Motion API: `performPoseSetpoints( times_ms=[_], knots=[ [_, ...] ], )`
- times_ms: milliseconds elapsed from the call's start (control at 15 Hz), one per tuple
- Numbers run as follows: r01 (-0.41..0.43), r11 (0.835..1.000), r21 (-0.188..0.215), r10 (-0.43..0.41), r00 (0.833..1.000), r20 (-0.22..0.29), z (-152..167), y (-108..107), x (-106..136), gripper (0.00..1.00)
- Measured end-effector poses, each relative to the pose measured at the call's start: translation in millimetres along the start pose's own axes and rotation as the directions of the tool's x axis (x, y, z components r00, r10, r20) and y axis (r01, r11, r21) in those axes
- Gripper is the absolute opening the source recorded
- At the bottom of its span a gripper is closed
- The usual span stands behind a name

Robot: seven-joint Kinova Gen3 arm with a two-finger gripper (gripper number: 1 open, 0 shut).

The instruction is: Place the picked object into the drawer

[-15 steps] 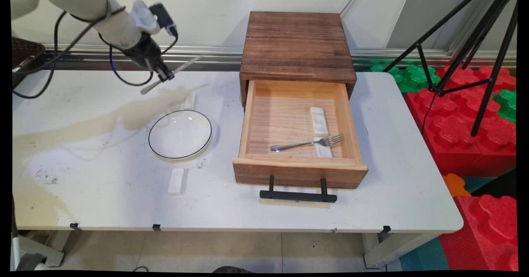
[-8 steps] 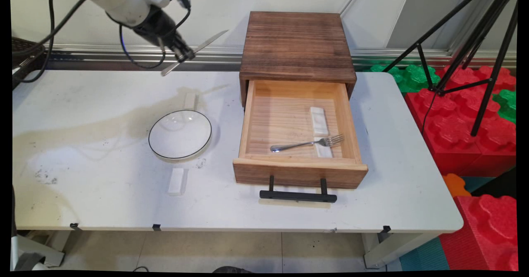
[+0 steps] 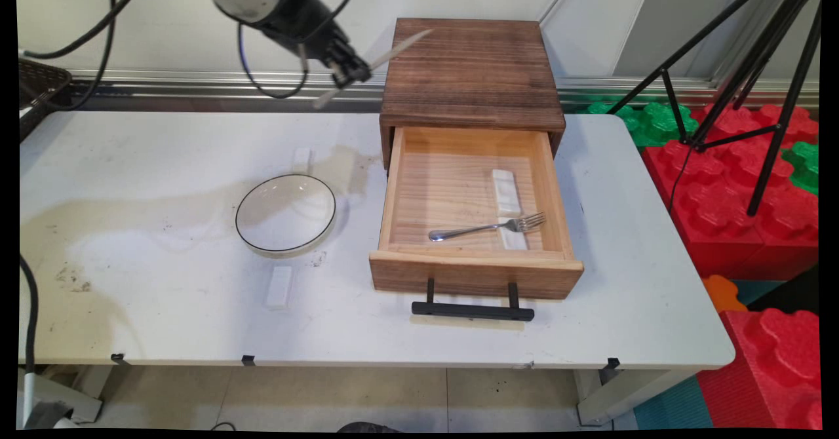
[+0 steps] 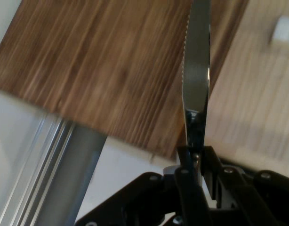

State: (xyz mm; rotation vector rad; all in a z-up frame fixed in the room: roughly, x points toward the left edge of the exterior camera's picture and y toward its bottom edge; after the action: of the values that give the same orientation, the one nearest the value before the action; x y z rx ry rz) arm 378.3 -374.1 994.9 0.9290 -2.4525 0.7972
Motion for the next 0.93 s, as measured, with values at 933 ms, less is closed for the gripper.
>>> performPoseSetpoints(
  times_ms=[933],
  knots=[
    [-0.095,0.975,-0.201,0.072,0.99,-0.117,67.0,66.7,83.5,0.0]
  ],
)
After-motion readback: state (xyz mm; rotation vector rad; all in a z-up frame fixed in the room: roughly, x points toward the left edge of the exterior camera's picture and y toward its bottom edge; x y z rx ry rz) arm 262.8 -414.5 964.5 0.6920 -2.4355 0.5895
